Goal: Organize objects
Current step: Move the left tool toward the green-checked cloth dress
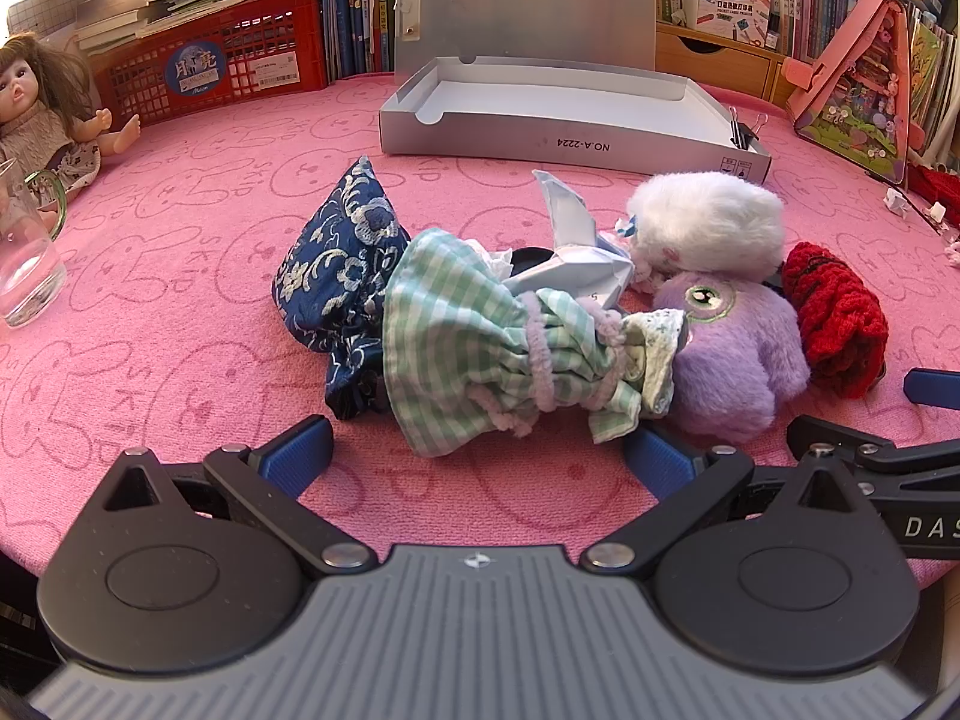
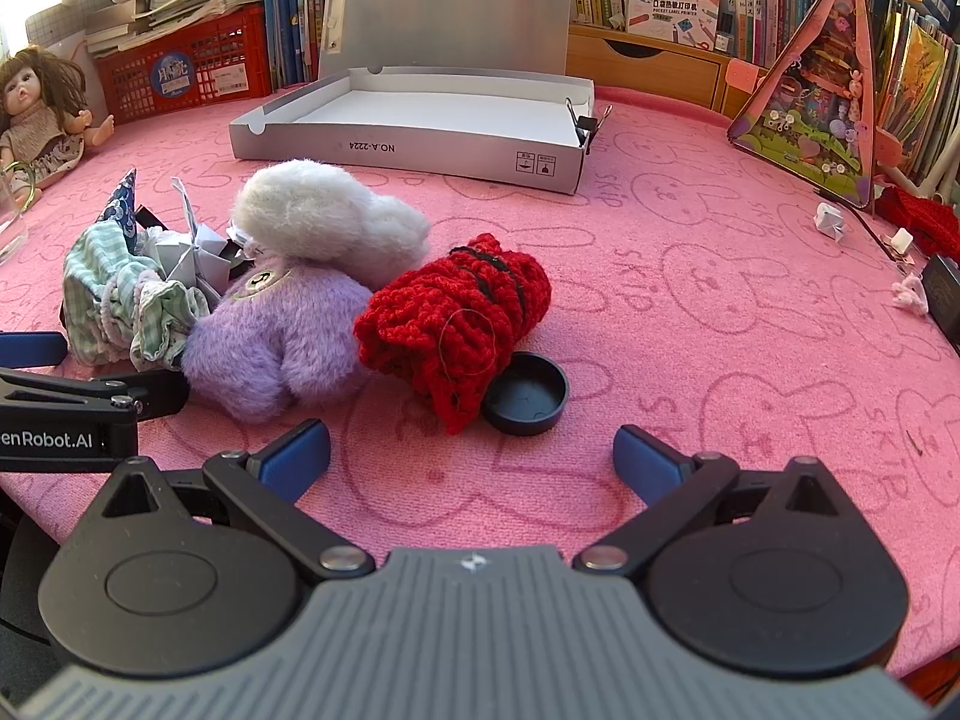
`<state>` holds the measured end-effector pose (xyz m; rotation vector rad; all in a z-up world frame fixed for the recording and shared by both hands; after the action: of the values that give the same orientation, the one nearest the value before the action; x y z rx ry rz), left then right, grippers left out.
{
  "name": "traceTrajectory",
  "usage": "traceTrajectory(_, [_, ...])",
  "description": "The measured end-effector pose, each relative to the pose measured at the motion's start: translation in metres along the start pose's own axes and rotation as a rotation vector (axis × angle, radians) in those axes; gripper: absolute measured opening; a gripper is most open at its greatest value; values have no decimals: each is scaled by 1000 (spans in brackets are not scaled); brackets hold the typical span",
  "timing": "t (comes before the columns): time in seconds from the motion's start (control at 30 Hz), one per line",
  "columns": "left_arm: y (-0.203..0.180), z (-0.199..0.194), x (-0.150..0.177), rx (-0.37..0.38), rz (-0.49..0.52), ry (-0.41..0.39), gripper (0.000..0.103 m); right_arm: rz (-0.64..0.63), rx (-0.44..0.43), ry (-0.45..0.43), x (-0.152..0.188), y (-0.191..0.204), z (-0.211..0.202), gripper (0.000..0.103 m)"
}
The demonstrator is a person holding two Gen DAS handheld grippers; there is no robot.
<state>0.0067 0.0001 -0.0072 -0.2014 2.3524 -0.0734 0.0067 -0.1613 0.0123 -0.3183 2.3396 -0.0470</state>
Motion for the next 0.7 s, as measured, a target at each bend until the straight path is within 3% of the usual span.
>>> traceTrajectory(0.7, [0,-2,1,1,-1,-8,103,0,2,-27,4,-1,-2,103])
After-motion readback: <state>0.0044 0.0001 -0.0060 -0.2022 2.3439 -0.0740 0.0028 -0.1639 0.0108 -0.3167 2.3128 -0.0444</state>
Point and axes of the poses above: each gripper's, at about its wrist camera, not at the fingertips, and z roughly the way its jaws point, y to its left, x to its underside, the point moved 1 cm from there along z, roughly the way its jaws point, and after that the axes turned 10 degrees about -z, right-handed, at the moved point
